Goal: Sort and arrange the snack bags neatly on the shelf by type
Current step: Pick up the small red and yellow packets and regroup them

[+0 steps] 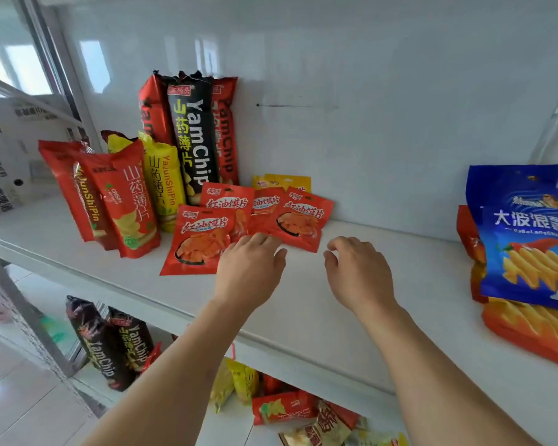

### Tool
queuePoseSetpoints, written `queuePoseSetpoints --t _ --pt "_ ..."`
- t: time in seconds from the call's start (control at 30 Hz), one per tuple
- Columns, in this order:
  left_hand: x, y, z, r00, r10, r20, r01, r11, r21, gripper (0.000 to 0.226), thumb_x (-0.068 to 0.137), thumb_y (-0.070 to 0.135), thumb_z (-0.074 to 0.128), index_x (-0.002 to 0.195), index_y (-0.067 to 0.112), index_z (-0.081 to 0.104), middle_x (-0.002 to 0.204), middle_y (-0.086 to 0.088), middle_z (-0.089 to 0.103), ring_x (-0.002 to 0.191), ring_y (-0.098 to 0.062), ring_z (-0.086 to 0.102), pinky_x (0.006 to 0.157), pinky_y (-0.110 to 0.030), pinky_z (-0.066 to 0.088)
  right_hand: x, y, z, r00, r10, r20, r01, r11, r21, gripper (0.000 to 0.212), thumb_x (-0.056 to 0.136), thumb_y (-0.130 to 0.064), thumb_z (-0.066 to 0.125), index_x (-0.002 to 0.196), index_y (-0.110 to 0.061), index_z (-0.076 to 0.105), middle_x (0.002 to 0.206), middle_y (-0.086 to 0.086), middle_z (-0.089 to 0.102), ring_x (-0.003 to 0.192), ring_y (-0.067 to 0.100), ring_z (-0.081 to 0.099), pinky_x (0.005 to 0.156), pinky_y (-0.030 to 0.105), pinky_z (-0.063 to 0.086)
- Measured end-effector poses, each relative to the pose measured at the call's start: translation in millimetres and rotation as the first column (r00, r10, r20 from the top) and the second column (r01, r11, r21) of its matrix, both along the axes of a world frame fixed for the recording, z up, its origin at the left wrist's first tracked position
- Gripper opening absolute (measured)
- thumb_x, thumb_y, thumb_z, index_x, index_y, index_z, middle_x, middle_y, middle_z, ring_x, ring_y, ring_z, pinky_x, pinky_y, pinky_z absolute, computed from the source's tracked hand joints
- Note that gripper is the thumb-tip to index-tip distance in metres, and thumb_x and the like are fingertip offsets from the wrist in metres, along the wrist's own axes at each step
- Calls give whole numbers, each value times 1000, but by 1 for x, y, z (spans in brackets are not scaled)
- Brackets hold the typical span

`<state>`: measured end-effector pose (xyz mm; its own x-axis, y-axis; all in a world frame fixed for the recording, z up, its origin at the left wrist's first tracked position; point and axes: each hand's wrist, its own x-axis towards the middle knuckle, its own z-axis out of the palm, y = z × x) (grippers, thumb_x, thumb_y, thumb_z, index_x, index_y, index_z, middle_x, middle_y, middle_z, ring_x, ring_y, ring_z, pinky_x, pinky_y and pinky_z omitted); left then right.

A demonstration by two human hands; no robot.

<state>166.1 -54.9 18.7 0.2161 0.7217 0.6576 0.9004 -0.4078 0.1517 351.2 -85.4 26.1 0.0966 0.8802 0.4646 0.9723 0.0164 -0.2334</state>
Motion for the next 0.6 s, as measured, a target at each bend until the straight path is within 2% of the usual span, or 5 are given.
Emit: queuePoseSetpoints --t 0.13,0.23,0.33,0.47,0.6 --pt "-59 35 2 991 88 101 -82 994 -66 29 97 35 58 116 17 68 119 -3 67 114 -31 58 91 -44 47 -49 32 1 998 -4 -69 2 1000 -19 26 100 -34 44 115 -20 59 112 1 64 100 26 57 77 35 44" --pt "-98 61 -3 966 181 187 -154 977 -150 43 97 39 56 133 15 58 141 -8 54 135 -34 42 108 -50 36 -79 57 0 988 -23 -151 20 1000 -25 27 99 -35 47 116 -19 61 118 1 63 108 26 56 82 37 45" --pt "-121 79 -9 950 225 218 -173 957 -231 57 95 43 58 140 10 48 149 -11 46 141 -36 34 113 -52 32 -98 82 -3 980 -43 -194 43 999 -4 29 97 -37 51 117 -19 62 129 -2 61 119 25 52 93 39 46" --pt "-130 97 -17 925 277 261 -136 881 -453 73 94 52 56 150 13 29 155 -13 34 142 -38 30 114 -51 28 -115 107 -3 963 -121 -239 121 993 -15 42 98 -42 48 130 -17 57 131 4 58 122 27 51 104 41 38" --pt "-130 108 -24 919 243 312 -33 833 -552 88 90 60 57 156 19 14 161 -12 17 145 -41 25 116 -54 27 -130 119 -3 941 -42 -336 25 998 -53 47 101 -46 40 140 -21 47 142 2 49 132 24 44 106 40 38"
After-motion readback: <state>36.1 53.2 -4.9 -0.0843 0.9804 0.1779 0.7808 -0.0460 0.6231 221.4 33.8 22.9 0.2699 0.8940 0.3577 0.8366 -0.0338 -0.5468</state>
